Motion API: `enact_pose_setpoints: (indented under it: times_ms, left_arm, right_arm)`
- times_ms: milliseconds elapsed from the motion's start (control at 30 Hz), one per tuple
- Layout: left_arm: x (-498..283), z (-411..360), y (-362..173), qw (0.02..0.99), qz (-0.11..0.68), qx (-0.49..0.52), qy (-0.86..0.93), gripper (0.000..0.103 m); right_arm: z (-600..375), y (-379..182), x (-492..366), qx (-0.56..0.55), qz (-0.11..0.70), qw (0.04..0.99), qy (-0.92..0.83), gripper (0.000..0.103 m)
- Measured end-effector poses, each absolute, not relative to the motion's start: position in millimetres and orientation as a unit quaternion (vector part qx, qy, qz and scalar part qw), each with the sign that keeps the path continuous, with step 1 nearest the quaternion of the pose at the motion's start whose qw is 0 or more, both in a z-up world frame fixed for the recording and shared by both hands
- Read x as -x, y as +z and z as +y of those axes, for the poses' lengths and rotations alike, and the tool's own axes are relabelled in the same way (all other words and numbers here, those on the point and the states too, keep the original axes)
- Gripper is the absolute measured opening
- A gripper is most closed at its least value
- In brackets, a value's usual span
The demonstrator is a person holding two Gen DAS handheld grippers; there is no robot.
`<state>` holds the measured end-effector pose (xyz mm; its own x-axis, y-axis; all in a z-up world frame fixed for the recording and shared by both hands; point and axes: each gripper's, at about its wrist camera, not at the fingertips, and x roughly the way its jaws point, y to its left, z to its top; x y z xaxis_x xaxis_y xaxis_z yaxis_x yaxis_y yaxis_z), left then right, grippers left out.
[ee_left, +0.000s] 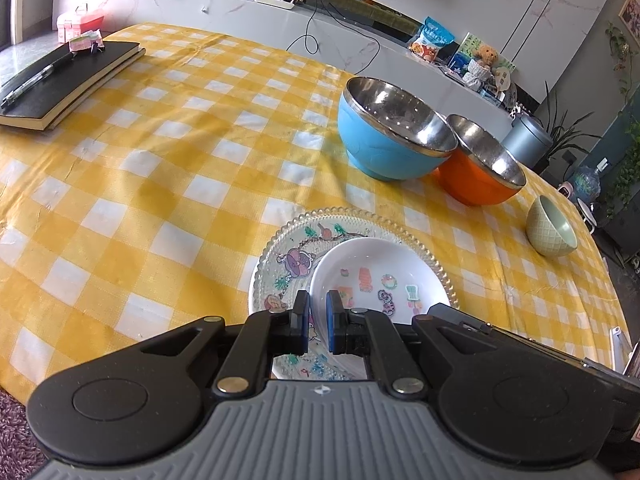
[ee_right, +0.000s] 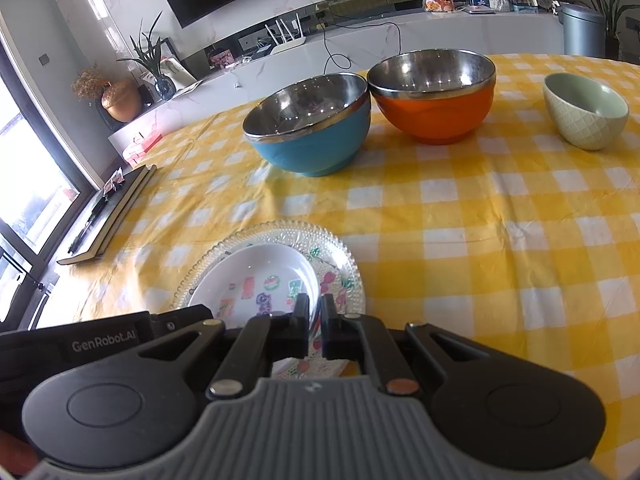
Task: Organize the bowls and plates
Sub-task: 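Carry the sticker plate over the glass plate and lower it onto it, then open the left gripper to release the sticker plate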
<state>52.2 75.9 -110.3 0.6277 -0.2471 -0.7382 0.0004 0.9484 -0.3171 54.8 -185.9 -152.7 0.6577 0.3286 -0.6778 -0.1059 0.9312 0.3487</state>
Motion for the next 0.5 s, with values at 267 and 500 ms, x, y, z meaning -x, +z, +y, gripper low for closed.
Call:
enact_pose_setpoints:
  times_ms: [267,500]
  left_arm:
    - [-52.8,69.9,-109.8,0.896,0.423,0.12,-0.07,0.008]
    - [-52.1,68.0,-109.3,0.898,0.421,0.11,-0.069,0.009]
  right_arm:
    - [-187.0,-155.4,-53.9,-0.137,0.393,0.901,0.122,0.003]
    - [-183.2,-155.0,-52.2,-0.115,0.388,0.906,0.123,0.003]
